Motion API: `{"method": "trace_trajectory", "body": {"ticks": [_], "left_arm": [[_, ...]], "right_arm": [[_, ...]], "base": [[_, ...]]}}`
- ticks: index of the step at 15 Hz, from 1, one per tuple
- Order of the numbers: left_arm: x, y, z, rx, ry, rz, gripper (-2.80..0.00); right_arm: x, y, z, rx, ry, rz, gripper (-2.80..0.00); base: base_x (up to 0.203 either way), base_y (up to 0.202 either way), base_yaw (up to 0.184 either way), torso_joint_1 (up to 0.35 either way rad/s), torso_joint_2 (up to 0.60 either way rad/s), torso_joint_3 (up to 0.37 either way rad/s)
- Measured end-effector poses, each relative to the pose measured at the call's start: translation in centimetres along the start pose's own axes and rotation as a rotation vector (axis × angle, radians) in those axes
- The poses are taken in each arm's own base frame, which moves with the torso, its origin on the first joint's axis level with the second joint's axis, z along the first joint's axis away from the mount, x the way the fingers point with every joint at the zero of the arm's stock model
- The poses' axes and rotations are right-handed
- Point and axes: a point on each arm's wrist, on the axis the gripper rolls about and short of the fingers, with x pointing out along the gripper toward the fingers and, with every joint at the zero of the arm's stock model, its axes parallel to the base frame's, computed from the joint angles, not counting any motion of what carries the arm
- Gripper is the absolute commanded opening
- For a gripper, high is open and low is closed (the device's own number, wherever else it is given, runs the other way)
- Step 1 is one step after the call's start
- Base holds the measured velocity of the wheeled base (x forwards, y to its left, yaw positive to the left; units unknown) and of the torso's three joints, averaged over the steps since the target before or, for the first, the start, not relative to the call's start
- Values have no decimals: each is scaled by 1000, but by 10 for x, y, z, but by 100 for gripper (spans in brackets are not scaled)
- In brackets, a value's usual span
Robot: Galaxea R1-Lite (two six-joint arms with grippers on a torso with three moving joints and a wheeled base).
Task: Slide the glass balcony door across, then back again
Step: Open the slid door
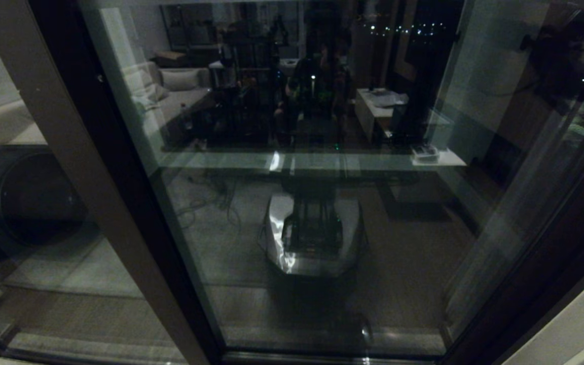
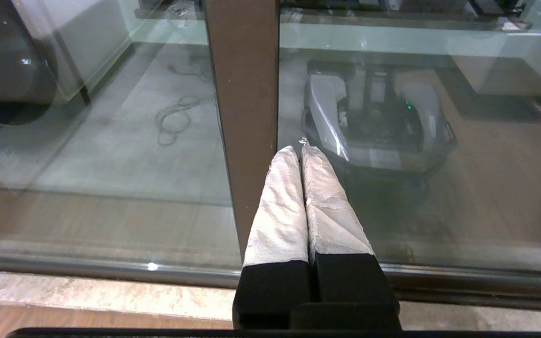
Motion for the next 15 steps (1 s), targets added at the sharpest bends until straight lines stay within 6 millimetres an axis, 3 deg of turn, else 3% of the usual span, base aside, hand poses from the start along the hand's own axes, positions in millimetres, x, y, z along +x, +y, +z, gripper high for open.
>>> {"method": "trace_trajectory", "body": {"ticks": [15], "left_arm": [[0,0,0,0,0,0,-280]], "right_arm": [[21,-14,-2,-16,-101,3,0]], "base": [[0,0,0,0,0,0]]}}
